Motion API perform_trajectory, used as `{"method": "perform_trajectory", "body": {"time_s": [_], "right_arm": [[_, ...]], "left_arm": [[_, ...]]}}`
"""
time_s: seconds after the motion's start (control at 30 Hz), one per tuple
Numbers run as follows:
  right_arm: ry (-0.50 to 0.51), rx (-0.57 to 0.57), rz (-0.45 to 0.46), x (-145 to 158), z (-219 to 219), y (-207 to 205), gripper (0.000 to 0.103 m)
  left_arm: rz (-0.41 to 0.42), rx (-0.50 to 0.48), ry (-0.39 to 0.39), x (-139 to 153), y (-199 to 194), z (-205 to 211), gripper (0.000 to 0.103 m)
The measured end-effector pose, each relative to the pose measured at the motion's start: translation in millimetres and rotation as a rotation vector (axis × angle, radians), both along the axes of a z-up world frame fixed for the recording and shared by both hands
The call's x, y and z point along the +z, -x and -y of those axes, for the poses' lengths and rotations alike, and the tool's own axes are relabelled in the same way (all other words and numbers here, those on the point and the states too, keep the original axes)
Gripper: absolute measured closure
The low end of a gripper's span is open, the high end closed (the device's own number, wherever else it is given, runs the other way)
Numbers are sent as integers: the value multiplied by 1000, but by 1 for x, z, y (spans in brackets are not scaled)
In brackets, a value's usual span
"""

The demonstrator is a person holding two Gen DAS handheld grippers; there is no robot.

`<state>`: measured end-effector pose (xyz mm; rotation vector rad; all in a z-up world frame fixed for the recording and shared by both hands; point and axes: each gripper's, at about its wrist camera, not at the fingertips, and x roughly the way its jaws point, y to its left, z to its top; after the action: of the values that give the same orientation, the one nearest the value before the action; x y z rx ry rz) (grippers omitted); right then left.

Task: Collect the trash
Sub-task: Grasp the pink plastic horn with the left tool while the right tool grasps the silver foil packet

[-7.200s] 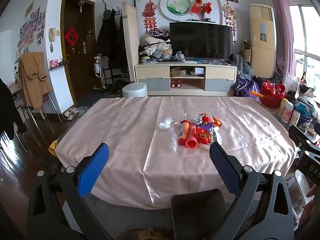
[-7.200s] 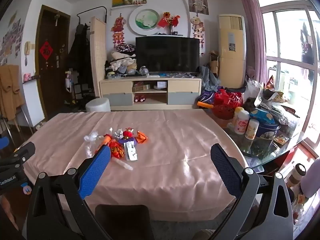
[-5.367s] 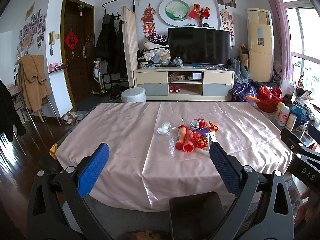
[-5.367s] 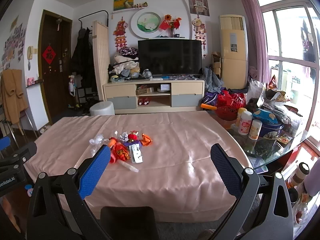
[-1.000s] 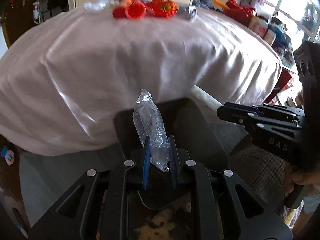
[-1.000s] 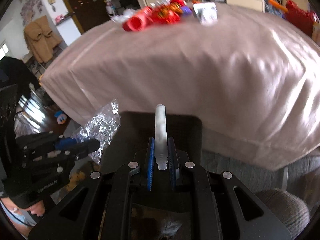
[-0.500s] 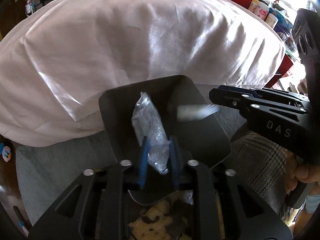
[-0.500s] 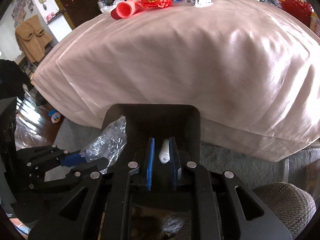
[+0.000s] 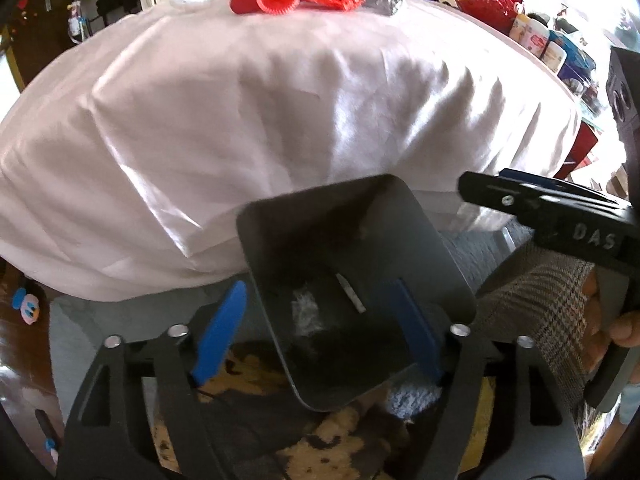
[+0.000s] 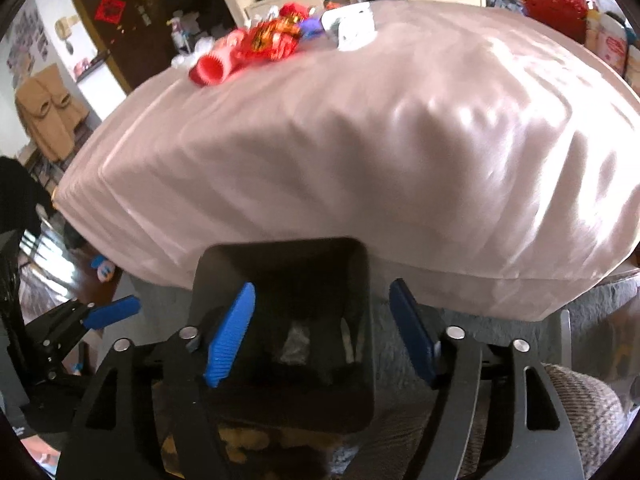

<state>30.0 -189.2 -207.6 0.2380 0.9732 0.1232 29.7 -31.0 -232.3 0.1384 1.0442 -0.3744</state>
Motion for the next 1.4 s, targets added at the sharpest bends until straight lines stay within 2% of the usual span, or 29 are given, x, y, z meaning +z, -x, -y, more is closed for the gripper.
{"method": "perform_trajectory", "body": {"time_s": [0.17,0.43,0.7,0.77,0.8,0.83,1.03,1.1,1.17,1.23,1.33,1.4], "right_arm": [[-25,-20,42,18,12,0,30],[19,-80,110,45,29,-13,30],[67,-134,184,77,38,-53,30],[65,-148,184,82,42,-66,26],[64,-153,183,84,43,-74,17],[65,-157,185,85,44,-79,16],[73,-181,198,97,45,-120,16],[74,-184,196,99,44,-129,16],[77,-180,194,99,43,-139,16],[77,-174,193,98,40,-148,17],[68,-174,192,96,39,-157,25],[59,-176,186,93,39,-164,29]], "left_arm": [[45,17,9,18,-3,-8,18],[134,16,22,55,-22,-9,16],[208,10,68,87,-61,-3,16],[218,7,73,93,-72,1,16],[223,3,74,96,-78,3,16],[229,0,73,98,-85,5,16],[244,-20,102,110,-122,12,18],[241,-33,102,110,-134,15,24],[237,-48,103,111,-144,19,36],[233,-61,107,110,-153,22,42],[226,-73,103,108,-167,28,52],[223,-76,96,105,-175,30,55]]}}
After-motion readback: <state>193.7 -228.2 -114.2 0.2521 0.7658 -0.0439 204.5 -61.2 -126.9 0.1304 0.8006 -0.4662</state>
